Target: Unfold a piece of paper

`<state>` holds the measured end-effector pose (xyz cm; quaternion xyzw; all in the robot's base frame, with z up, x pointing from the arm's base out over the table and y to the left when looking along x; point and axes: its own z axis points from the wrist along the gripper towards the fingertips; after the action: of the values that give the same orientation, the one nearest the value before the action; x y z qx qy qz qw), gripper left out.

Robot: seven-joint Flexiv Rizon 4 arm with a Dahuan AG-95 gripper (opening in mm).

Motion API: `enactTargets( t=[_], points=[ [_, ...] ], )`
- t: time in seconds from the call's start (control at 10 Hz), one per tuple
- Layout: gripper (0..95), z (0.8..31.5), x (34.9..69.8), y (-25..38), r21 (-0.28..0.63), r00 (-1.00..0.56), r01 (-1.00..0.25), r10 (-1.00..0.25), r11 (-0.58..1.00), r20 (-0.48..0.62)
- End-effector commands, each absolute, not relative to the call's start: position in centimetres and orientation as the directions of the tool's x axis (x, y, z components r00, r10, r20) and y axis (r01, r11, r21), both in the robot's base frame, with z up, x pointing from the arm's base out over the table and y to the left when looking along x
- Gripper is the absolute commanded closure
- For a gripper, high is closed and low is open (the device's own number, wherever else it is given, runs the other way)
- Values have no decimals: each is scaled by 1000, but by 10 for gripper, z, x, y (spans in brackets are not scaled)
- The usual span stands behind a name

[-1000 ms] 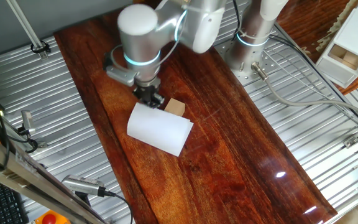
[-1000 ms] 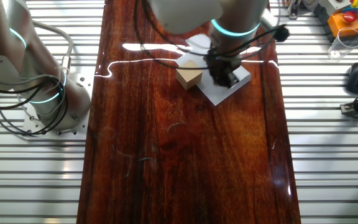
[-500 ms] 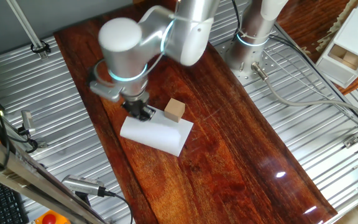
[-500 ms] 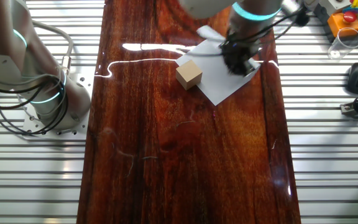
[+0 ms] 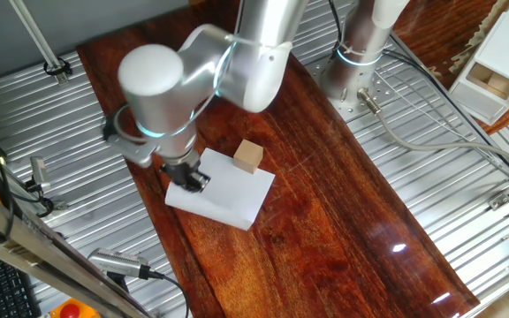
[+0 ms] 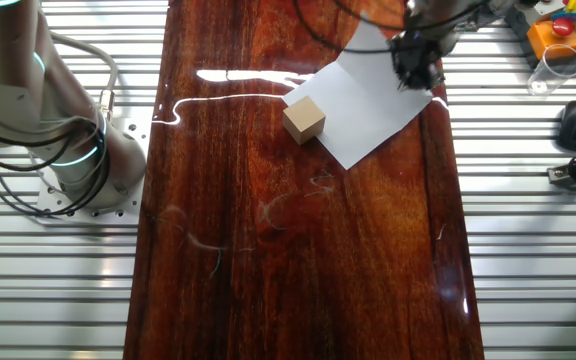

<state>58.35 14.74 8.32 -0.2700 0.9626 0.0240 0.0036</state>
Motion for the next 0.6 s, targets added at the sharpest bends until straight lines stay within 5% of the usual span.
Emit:
enactTargets(
  t=[0.1, 0.6],
  points=[
    [950, 89, 593, 156, 44, -857, -516, -515, 855, -23],
    [950, 90, 597, 159, 41, -847, -532, -531, 846, -29]
  ],
)
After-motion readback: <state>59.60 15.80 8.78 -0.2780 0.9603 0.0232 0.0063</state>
